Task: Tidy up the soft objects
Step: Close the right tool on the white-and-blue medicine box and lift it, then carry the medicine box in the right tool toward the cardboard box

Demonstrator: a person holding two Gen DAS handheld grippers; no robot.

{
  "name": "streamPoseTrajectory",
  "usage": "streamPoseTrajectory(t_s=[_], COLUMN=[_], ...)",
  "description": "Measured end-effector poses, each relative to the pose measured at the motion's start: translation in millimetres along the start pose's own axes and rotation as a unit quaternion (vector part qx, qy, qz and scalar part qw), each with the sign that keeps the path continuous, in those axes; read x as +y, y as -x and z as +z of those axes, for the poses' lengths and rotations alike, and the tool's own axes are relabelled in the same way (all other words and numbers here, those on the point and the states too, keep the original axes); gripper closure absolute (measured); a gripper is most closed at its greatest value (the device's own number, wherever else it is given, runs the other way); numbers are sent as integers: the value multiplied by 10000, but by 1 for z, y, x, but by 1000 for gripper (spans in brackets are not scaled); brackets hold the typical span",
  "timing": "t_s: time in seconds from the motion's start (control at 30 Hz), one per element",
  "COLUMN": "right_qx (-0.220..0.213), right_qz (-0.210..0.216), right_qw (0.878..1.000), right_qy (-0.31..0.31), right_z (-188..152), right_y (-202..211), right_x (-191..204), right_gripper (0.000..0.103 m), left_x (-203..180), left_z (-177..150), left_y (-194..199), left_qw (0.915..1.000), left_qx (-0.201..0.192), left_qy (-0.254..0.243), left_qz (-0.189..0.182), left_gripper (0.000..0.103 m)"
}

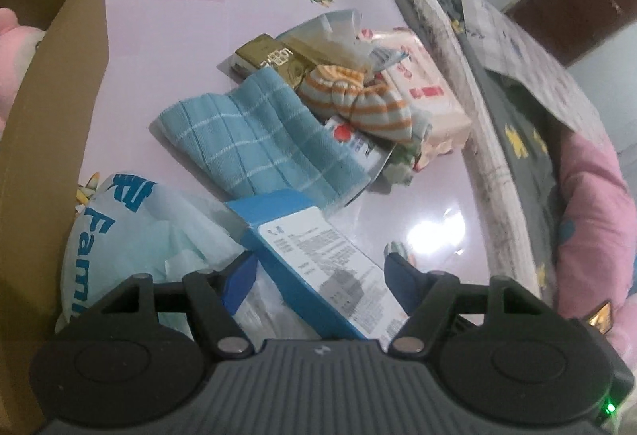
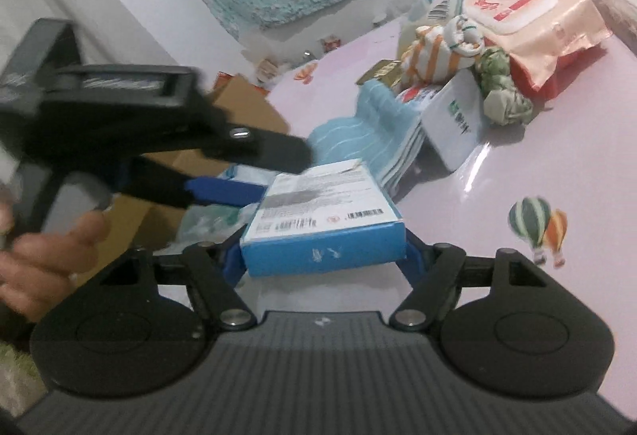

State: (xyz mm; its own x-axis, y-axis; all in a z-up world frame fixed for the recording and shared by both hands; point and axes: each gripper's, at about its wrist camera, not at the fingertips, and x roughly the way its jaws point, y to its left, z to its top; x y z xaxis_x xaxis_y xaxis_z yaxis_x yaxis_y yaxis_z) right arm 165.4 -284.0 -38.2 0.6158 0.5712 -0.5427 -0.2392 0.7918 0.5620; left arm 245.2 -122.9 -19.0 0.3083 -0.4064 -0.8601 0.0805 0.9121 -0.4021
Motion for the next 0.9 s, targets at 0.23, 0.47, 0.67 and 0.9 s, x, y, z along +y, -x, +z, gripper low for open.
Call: streamPoseTrajectory(t_s=[0.23,0.47,0.67,0.9], right_qx=[-91,-203,-294,553], right_qz=[465,1304,1242,935], right_qw=[9978,9783,9723,9763], right_qy=[-468,-1595,-1959,-1874], right_z=[-3,-8,0,10], right_y=[9,20,26,-13], right_x=[-24,-70,-91,-88], right_gripper=[27,27,27,32], left_x=[-1,2,4,8], left_z=[-4,-4,-4,-6], left_y=[-6,-10,-14,-14], left_qw=[9987,9982,9980,9979], left_qx=[-51,19,31,55], left_qy=[-308,-320,-348,-351], left_qz=[407,516,529,539], left_gripper=[62,67,67,68])
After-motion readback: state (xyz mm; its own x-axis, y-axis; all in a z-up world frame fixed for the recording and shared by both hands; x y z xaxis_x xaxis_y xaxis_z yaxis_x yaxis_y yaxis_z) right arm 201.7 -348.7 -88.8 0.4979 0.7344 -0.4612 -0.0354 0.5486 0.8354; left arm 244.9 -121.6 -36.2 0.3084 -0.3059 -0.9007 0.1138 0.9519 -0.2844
